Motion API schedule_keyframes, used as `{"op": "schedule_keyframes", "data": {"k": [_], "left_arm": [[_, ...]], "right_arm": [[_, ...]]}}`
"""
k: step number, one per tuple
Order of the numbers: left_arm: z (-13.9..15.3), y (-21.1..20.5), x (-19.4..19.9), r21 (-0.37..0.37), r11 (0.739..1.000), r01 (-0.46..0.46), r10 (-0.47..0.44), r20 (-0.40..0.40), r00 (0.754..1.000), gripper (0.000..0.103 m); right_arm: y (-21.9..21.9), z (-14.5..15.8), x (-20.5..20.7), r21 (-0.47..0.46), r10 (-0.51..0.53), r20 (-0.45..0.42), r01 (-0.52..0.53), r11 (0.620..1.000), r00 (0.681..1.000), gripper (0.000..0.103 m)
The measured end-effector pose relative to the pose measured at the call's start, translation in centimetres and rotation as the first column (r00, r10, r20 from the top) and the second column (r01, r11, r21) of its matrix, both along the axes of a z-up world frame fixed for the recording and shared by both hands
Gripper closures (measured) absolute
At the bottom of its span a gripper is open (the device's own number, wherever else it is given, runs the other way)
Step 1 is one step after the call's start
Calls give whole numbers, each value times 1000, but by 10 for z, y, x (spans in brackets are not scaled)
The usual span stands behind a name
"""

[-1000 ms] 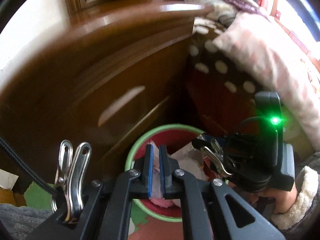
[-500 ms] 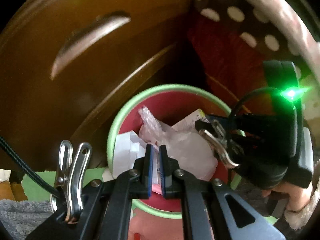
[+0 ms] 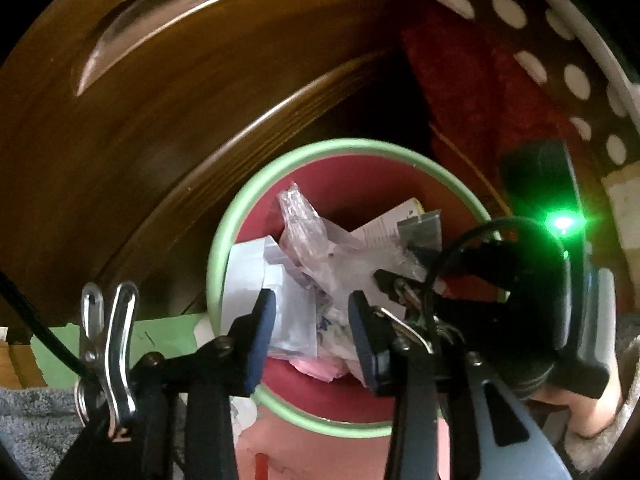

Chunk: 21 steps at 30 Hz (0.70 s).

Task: Collect trash
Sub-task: 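Open the right gripper to drop the clear bottle into the bin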

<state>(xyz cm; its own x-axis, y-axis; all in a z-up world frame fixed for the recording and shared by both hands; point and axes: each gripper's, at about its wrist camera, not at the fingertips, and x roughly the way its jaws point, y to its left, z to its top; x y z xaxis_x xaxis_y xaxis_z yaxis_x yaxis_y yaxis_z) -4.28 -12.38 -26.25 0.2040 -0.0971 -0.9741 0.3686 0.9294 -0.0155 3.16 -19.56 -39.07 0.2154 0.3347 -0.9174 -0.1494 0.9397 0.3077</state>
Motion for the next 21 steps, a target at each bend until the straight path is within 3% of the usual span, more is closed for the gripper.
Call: {"op": "schedule_keyframes", "data": {"k": [6, 9, 11, 13, 18, 21], "left_arm": [[-2, 3, -2, -9, 1000, 0, 0, -10, 1000, 55], [-3, 5, -2, -29, 1000, 1, -3, -46, 999, 54], [-2, 7, -3, -61, 998, -8, 4, -76, 997, 53], [3, 8, -6, -96, 995, -4, -3, -79, 997, 51], [54, 3, -24, -101, 994, 35, -27, 76, 997, 36], [87, 13, -32, -171, 985, 19, 5, 140, 990, 31]], "right_arm": [[-1, 7, -3, -53, 5, -3, -5, 999, 1000, 61], [-5, 5, -3, -45, -13, -17, 12, 999, 1000, 53], [-7, 11, -4, -22, -17, -5, 17, 1000, 1000, 39], [-7, 18, -5, -41, -18, 16, 19, 999, 1000, 36], [-23, 40, -7, 70, -97, 8, 96, 993, 995, 31], [-27, 69, -11, 99, -125, 54, 120, 988, 991, 26]]}}
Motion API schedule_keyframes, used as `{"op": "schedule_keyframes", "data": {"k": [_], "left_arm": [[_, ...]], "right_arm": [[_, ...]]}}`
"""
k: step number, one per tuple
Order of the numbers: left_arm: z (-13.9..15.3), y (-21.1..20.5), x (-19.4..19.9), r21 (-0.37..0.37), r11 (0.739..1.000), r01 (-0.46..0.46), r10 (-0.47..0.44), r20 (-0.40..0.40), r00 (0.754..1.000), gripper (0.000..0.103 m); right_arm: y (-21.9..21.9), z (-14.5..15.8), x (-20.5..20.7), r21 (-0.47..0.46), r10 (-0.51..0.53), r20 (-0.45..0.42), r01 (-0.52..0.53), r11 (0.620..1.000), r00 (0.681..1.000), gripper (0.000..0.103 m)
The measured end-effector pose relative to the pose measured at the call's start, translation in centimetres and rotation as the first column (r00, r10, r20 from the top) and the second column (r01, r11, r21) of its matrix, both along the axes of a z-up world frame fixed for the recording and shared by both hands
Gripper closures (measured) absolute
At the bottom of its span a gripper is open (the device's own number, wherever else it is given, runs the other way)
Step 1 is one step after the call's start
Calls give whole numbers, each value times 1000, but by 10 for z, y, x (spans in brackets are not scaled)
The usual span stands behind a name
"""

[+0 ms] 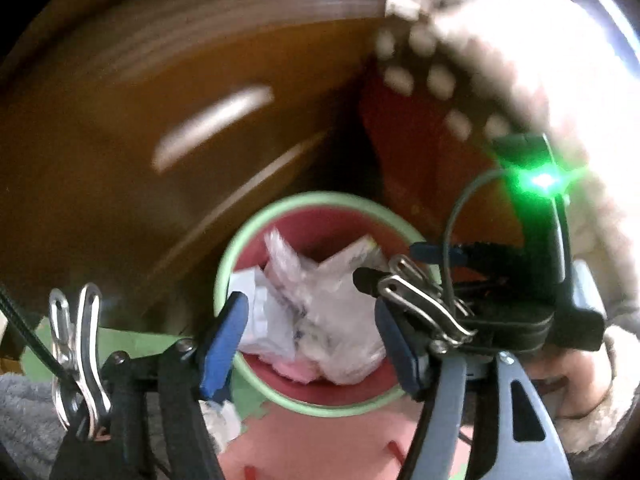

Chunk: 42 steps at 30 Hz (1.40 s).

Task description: Collect trash

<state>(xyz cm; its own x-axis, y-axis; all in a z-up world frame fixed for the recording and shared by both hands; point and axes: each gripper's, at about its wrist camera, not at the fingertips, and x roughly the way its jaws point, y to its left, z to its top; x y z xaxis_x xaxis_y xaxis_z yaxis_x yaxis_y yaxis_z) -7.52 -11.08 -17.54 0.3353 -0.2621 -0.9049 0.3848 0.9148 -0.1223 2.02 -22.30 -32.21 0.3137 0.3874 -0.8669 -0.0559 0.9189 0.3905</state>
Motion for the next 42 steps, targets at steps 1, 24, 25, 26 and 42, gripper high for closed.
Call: {"op": "schedule_keyframes", "data": {"k": [1, 24, 25, 26, 42], "left_arm": [[13, 6, -3, -34, 999, -15, 15, 17, 1000, 25], [170, 95, -120, -156, 981, -112, 174, 480, 860, 2], [172, 93, -129, -126, 984, -126, 173, 505, 845, 2], [172, 92, -140, -96, 985, -143, 172, 536, 827, 2], [149, 93, -174, -88, 981, -170, 191, 557, 808, 2]], "right_arm": [[0, 15, -2, -8, 1, 28, 0, 1000, 1000, 26], [51, 250, -168, -199, 20, 551, 107, 974, 834, 23], [56, 243, -173, -218, 26, 554, 114, 969, 832, 23], [60, 240, -183, -237, 26, 561, 130, 963, 828, 23], [55, 197, -235, -144, -98, 567, 216, 966, 818, 22]]}}
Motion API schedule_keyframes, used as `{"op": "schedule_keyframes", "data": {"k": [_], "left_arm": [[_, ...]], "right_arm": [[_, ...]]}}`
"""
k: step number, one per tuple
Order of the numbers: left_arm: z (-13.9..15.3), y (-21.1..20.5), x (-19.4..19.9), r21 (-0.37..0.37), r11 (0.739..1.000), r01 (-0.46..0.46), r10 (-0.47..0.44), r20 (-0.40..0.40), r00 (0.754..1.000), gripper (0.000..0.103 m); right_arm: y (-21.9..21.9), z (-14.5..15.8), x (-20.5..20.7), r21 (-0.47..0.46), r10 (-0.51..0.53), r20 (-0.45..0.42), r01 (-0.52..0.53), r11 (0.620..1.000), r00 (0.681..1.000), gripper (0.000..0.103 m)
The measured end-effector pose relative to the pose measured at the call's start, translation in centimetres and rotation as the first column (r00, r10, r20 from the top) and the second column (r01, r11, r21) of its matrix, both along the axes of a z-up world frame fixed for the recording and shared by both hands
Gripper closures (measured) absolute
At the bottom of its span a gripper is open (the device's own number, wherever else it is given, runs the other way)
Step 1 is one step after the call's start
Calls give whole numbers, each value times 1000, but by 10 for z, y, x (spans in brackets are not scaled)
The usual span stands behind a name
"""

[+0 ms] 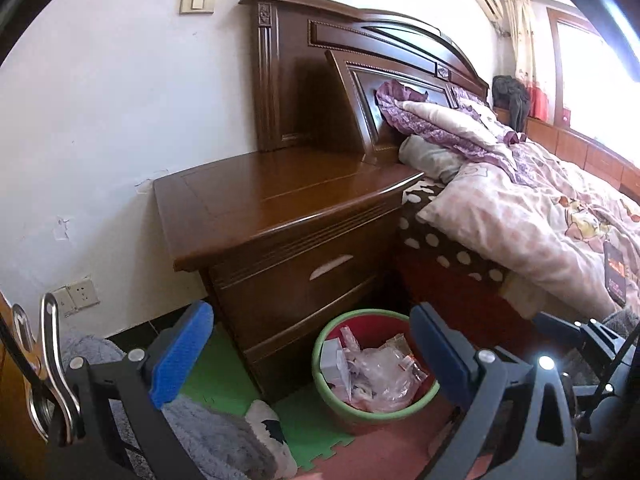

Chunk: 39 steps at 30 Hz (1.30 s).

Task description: Collect trash

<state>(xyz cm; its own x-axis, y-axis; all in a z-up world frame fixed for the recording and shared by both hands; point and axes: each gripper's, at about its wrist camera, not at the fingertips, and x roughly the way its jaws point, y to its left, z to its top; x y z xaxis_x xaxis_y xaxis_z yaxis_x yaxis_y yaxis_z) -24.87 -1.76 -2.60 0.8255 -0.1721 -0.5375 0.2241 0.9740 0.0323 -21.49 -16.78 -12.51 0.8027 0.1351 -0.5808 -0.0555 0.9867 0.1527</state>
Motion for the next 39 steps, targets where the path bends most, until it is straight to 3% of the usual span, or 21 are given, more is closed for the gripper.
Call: {"op": "schedule_keyframes", "data": {"k": [15, 39], "left_arm": [[-12, -9, 6, -1, 1000, 10, -10, -37, 999, 2], [-11, -12, 7, -12, 1000, 10, -10, -32, 999, 2]], "right_arm": [[-8, -18, 6, 30, -25, -60, 27, 999, 998, 19], [-9, -16, 6, 28, -41, -59, 43, 999, 997, 19]]}}
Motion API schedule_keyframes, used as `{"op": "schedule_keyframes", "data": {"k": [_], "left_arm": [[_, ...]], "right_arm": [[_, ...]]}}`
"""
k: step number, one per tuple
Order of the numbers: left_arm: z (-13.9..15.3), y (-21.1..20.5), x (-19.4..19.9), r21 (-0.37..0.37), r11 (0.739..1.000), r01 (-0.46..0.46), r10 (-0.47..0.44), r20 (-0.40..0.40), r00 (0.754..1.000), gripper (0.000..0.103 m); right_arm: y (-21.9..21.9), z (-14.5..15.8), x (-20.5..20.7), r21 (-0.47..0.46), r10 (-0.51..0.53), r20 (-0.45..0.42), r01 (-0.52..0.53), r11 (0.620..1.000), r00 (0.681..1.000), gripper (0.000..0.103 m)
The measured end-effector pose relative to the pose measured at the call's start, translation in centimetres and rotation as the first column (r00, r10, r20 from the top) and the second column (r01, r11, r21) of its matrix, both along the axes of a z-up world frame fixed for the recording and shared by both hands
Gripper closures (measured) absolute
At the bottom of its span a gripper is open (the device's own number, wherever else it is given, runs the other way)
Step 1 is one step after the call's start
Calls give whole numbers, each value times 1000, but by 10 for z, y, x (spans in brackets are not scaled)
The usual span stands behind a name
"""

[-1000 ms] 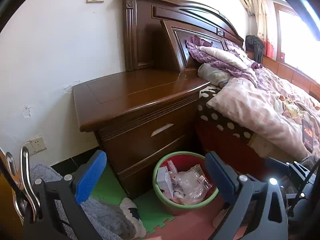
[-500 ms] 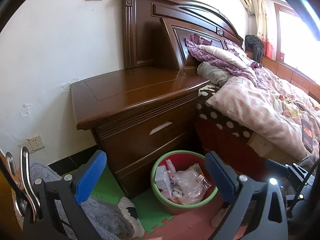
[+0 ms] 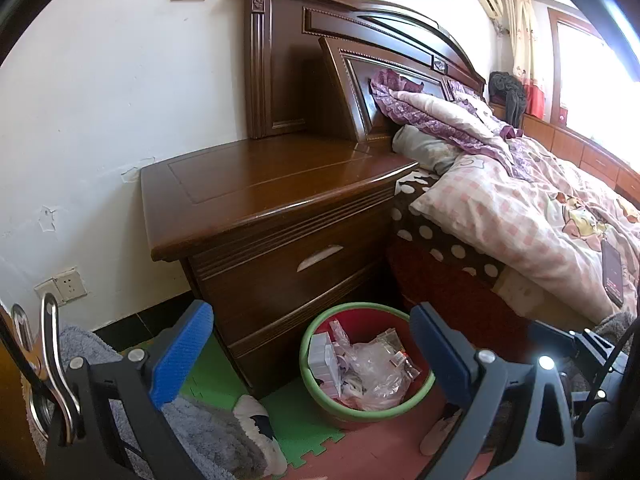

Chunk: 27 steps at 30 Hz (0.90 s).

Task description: Collect trash

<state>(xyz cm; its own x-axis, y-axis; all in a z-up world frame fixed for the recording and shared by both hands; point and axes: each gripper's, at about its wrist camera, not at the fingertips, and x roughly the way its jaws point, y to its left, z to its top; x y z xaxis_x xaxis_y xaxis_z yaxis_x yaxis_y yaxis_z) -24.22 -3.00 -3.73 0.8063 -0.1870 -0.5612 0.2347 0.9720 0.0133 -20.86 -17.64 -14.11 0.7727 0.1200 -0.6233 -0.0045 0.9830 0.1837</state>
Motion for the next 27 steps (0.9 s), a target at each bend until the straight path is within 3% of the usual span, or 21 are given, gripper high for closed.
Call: {"op": "schedule_keyframes", "data": {"k": [27], "left_arm": [[0, -2, -1, -1, 1000, -1, 1, 1, 1000, 2]], "right_arm": [[-1, 1, 0, 3, -10, 0, 10, 1000, 1000, 19]]}}
